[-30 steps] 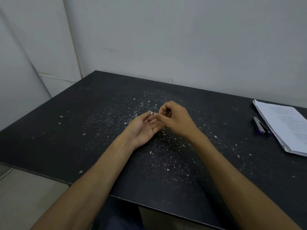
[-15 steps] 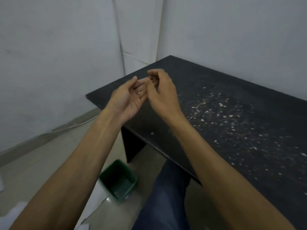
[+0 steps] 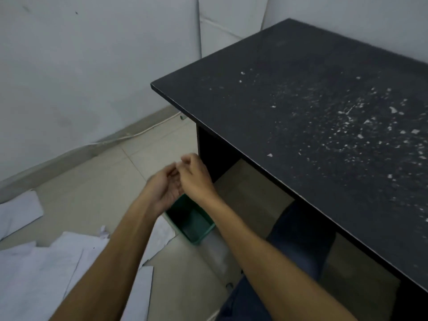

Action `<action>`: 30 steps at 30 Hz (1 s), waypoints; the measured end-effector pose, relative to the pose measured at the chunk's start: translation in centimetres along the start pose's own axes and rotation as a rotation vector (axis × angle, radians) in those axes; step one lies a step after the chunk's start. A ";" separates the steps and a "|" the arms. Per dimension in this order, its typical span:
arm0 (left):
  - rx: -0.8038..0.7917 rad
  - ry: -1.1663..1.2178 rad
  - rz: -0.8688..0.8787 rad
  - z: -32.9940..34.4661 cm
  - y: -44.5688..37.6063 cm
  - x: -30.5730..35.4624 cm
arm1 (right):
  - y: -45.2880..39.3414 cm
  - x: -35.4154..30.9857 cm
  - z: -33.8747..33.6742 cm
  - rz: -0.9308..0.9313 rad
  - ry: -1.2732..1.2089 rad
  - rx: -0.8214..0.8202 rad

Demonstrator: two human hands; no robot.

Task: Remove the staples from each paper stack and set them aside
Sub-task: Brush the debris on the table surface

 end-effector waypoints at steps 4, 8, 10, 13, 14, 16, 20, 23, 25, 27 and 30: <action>0.084 -0.092 -0.190 -2.7 -4.2 -6.3 | -1.6 9.4 1.4 0.353 -0.107 -0.029; 0.132 -0.213 -0.236 -3.8 -7.4 -9.7 | -2.9 16.2 3.4 0.571 -0.217 -0.060; 0.153 -0.277 -0.251 -4.3 -8.6 -10.7 | -3.8 19.3 4.6 0.629 -0.198 -0.073; 0.170 -0.373 -0.310 -5.6 -10.4 -11.9 | -5.3 24.7 6.4 0.688 -0.169 -0.062; 0.161 -0.385 -0.335 -6.1 -10.8 -12.3 | -5.4 25.5 6.7 0.700 -0.156 -0.061; 0.154 -0.383 -0.396 -7.0 -11.4 -13.2 | -5.2 26.4 7.0 0.721 -0.138 -0.069; 0.179 -0.386 -0.451 -8.6 -12.5 -14.2 | -3.5 22.7 5.9 0.760 -0.127 -0.106; 0.208 -0.396 -0.429 -9.0 -13.0 -14.1 | -3.2 22.6 5.8 0.782 -0.147 -0.111; 0.233 -0.482 -0.364 -9.4 -13.3 -13.8 | -3.2 22.8 5.8 0.797 -0.173 -0.104; 0.210 -0.659 -0.269 -9.7 -13.7 -13.5 | -3.0 22.8 6.0 0.818 -0.193 -0.102; 0.131 -0.923 -0.161 -9.9 -14.2 -13.6 | -3.2 23.0 6.3 0.776 -0.112 -0.101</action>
Point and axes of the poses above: each hand's wrist, its own y-axis away from the middle knuckle, its own z-axis out of the palm, x = y × z, the point moved 8 cm from there along -y, towards the middle knuckle, and after that the axes turned 9 degrees about x, right-handed, at the moved point
